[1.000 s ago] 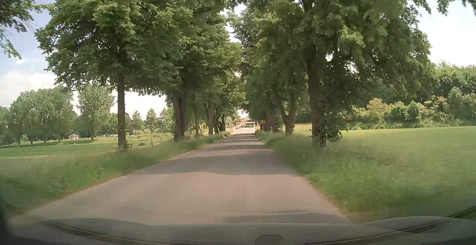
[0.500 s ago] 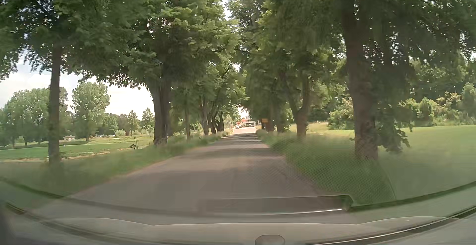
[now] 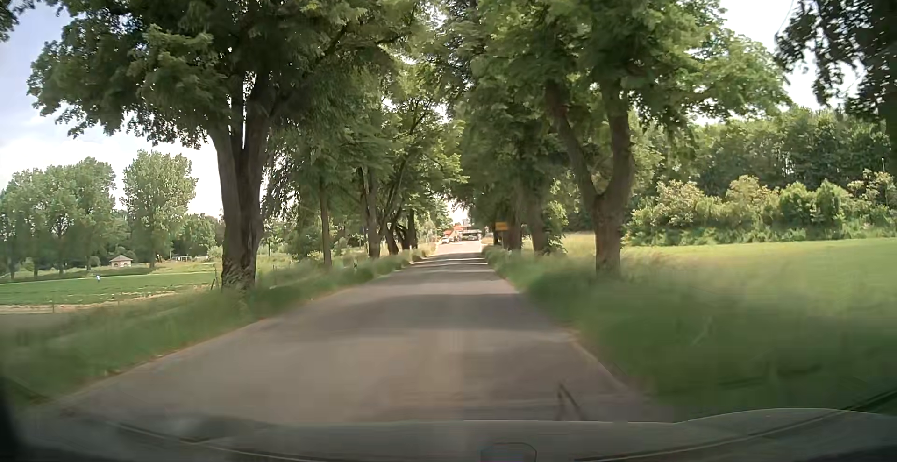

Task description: Follow the waypoints while adhering to traffic rules and regulations

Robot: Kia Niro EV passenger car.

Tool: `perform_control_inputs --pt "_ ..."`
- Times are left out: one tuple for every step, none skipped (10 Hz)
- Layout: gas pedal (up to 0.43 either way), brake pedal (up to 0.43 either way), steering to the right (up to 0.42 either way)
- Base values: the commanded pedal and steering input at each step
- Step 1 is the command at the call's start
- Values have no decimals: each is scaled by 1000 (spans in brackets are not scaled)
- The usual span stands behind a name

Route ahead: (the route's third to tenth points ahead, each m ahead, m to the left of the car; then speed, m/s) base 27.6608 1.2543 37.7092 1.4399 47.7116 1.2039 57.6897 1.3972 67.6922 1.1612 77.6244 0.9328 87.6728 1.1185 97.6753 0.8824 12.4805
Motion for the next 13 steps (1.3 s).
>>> perform_control_inputs --pt "157 0 -9" --pt "150 0 -9" --pt "150 0 -9" --pt "150 0 -9" --pt "150 0 -9" --pt "150 0 -9" --pt "150 0 -9" --pt "138 0 -8" --pt "130 0 -8" --pt "130 0 -8" --pt "130 0 -8" --pt "118 0 -9" --pt "118 0 -9"
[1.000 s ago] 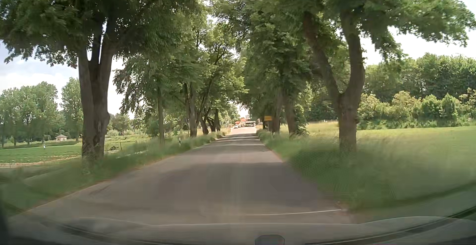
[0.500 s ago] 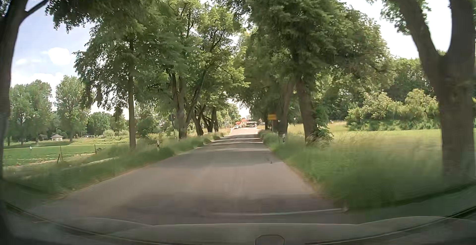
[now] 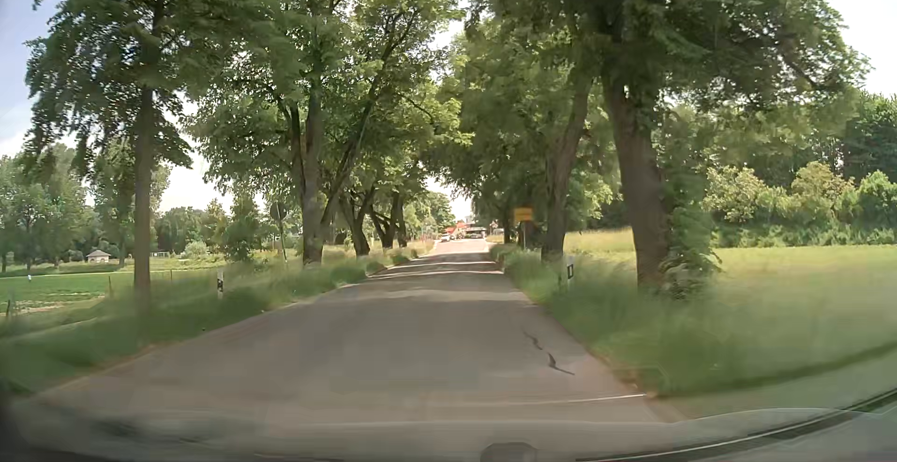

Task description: Follow the waypoints while adhering to traffic rules and regulations

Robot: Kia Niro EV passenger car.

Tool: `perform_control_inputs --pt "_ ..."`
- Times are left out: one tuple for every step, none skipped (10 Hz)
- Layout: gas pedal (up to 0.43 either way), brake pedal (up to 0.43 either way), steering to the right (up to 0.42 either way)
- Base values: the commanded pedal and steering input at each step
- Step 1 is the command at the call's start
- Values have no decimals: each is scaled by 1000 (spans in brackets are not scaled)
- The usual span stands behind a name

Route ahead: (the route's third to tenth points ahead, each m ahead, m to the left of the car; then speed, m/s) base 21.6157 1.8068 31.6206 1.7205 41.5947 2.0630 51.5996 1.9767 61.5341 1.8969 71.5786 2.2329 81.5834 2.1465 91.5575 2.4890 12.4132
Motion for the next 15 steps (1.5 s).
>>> perform_control_inputs --pt "118 0 -9" --pt "110 0 -7" --pt "110 0 -6" --pt "110 0 -7" --pt "110 0 -7" --pt "110 0 -7" --pt "110 0 -7" --pt "110 0 -7" --pt "110 0 -7" --pt "110 0 -7" --pt "110 0 -7" --pt "110 0 -7" --pt "110 0 -7" --pt "98 0 -8" --pt "98 0 -8"
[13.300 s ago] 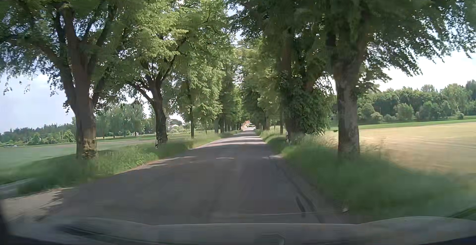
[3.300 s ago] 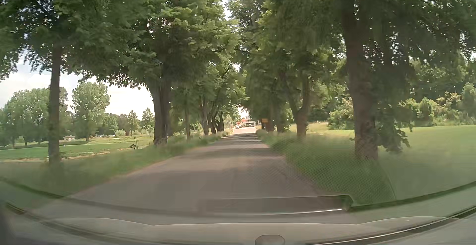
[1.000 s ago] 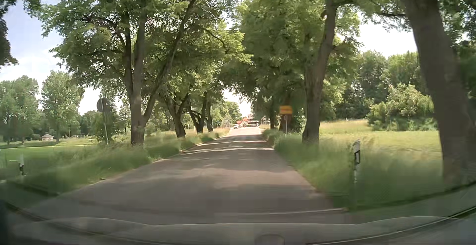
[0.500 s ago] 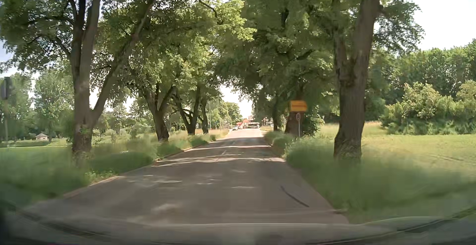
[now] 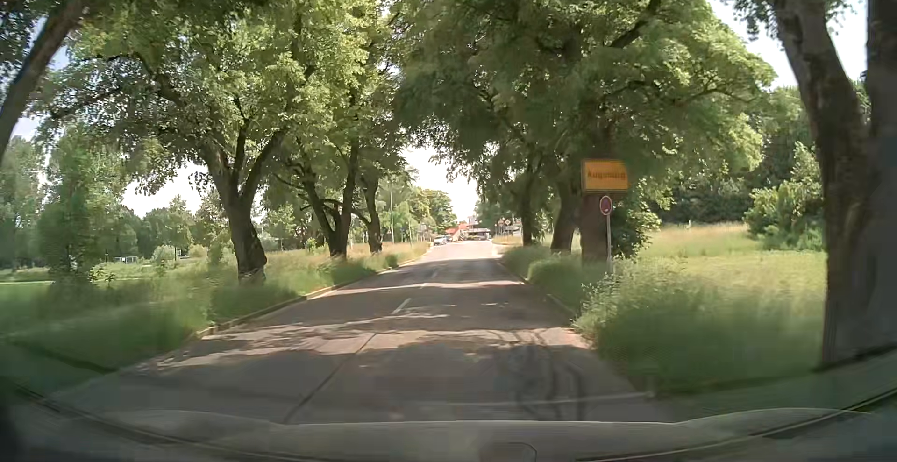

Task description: Follow the waypoints while adhering to traffic rules and regulations

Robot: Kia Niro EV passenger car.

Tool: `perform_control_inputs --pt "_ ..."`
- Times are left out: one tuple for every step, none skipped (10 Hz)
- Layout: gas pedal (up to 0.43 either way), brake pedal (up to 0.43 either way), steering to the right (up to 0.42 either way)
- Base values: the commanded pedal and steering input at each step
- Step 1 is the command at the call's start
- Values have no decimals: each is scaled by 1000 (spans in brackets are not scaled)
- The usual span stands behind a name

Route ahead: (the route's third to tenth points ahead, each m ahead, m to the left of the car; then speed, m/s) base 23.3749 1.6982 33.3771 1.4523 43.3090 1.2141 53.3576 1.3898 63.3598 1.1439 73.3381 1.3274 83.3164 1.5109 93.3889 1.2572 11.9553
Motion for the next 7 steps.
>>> perform_control_inputs --pt "98 0 -8" --pt "98 0 -8" --pt "98 0 -4" --pt "98 0 -1" --pt "98 0 -2" --pt "87 0 -2" --pt "79 0 -3"
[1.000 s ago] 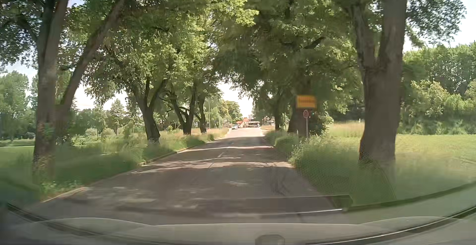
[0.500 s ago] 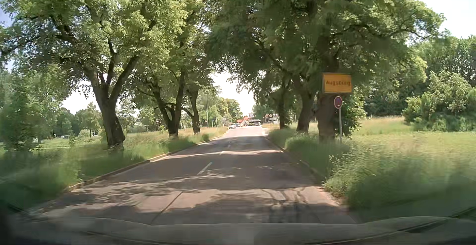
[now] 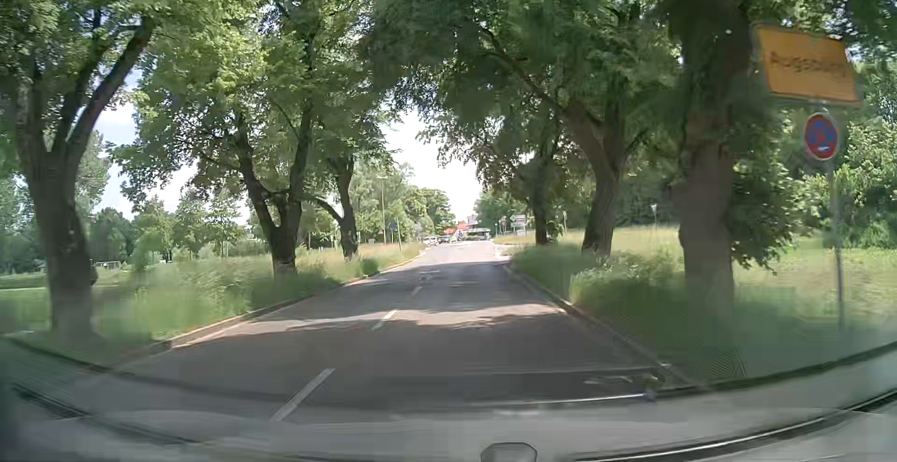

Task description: Follow the waypoints while adhering to traffic rules and regulations

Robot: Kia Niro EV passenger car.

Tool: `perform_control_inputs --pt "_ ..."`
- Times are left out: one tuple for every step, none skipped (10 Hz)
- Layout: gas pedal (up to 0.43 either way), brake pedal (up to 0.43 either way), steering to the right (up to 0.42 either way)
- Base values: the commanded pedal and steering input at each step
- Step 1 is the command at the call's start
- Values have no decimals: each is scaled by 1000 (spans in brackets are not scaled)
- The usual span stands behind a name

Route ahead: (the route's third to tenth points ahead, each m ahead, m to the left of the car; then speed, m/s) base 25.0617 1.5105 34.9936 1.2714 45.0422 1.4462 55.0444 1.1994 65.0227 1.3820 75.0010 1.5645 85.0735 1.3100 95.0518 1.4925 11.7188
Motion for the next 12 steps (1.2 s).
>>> perform_control_inputs --pt "79 0 -2" --pt "59 0 -3" --pt "59 0 -2" --pt "59 0 -4" --pt "59 0 -4" --pt "59 0 -4" --pt "59 0 -4" --pt "47 0 -4" --pt "47 0 -4" --pt "47 0 -5" --pt "20 0 -5" --pt "20 0 -5"
